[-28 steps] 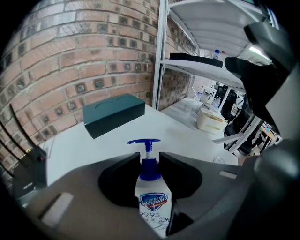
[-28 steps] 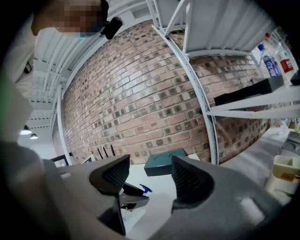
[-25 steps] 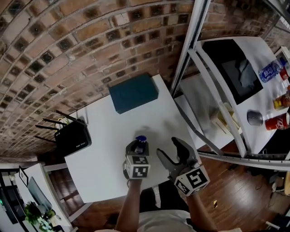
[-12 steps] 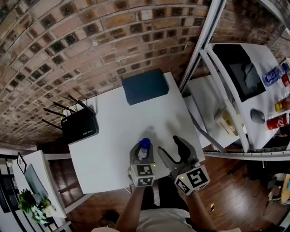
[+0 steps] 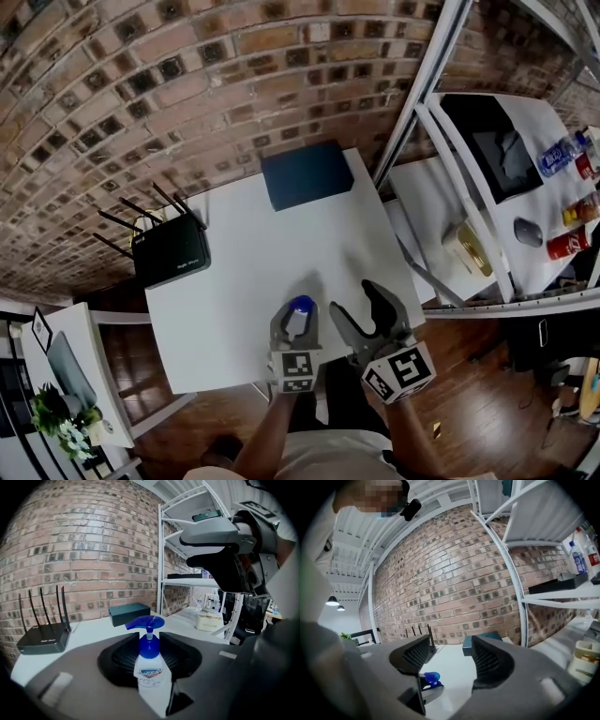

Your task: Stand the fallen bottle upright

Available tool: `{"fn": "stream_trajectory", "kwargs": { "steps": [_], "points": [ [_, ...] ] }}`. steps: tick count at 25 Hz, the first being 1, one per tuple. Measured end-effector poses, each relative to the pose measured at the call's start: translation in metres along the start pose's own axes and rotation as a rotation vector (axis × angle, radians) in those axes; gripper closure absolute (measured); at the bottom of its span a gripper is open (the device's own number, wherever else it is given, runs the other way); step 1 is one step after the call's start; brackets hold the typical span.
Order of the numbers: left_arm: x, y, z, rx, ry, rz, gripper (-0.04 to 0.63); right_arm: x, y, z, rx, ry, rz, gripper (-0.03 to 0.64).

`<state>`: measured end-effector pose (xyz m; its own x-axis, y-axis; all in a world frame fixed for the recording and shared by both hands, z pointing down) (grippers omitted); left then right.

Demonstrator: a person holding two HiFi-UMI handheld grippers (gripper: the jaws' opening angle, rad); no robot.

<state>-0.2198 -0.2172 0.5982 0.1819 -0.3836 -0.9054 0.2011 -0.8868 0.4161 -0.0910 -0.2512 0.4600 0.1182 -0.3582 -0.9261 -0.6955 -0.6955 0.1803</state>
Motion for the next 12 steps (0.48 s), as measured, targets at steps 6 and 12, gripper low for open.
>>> {"fn": "stream_trajectory", "kwargs": {
  "steps": [6,12],
  "points": [
    [-0.013,-0.007,-0.002,-0.025,-0.005,-0.010,0.398,-0.001,-0.008,0.016,-0.014,-0.021,-0.011,0.347],
    [-0.017,-0.024,0.001,-0.047,-0.005,-0.014,0.262,0.000,-0.020,0.038,-0.025,-0.046,-0.031,0.347]
  ]
}}
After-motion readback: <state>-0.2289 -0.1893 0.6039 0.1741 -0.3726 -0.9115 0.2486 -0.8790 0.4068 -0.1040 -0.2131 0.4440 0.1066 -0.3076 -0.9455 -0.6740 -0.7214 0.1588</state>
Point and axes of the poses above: the fingertips, and each gripper's own axes: y forward along the fingers, z to its left, x out of its top, the point moved 7 cm from there along -y, backward along the fingers, and after that the axes turned 7 degrees about y, right-handed, at the moved point
